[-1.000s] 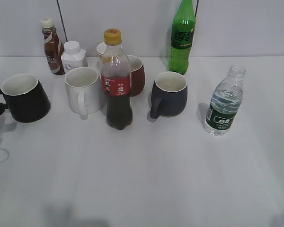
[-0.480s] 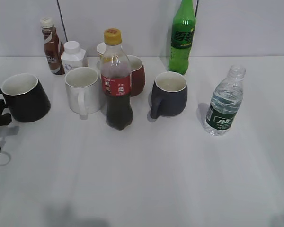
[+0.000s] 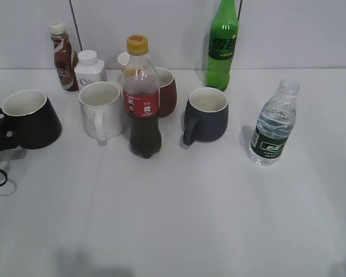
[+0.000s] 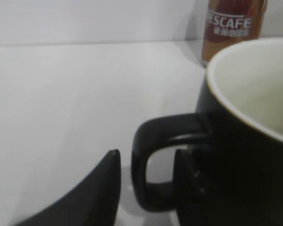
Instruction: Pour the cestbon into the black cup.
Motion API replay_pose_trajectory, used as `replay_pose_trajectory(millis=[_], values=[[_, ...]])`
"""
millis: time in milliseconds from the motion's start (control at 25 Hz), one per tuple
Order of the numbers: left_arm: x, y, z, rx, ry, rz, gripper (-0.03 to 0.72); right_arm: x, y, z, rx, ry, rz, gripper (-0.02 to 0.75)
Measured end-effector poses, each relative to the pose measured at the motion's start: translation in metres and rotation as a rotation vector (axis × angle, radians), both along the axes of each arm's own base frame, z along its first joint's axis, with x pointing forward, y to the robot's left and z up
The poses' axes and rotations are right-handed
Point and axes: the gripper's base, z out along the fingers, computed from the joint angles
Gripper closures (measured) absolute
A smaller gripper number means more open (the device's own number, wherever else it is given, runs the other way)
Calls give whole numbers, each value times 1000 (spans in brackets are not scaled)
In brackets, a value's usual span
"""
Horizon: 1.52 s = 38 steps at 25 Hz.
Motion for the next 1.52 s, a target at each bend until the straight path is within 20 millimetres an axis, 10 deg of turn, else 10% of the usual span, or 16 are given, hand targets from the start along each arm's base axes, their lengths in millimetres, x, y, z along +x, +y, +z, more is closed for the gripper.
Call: replay_pose_trajectory(millis=[360,760,1120,1320,1520], values=[[10,-3,3,9,-25,-50,633,0,0,0,1,0,1,149],[-2,-6,37,45,-53,-76,640,9,7,12,33,-69,64,149],[-44,-13,107,70,-231,-93,641,133,13,68,30,-526,92,155],[-60,-15,125,57,-289,-93,641,210,19,38,116,-487,108,200],[-65,-17,133,71,-294,-112,641,233,32,-19,190,-308,217,214]])
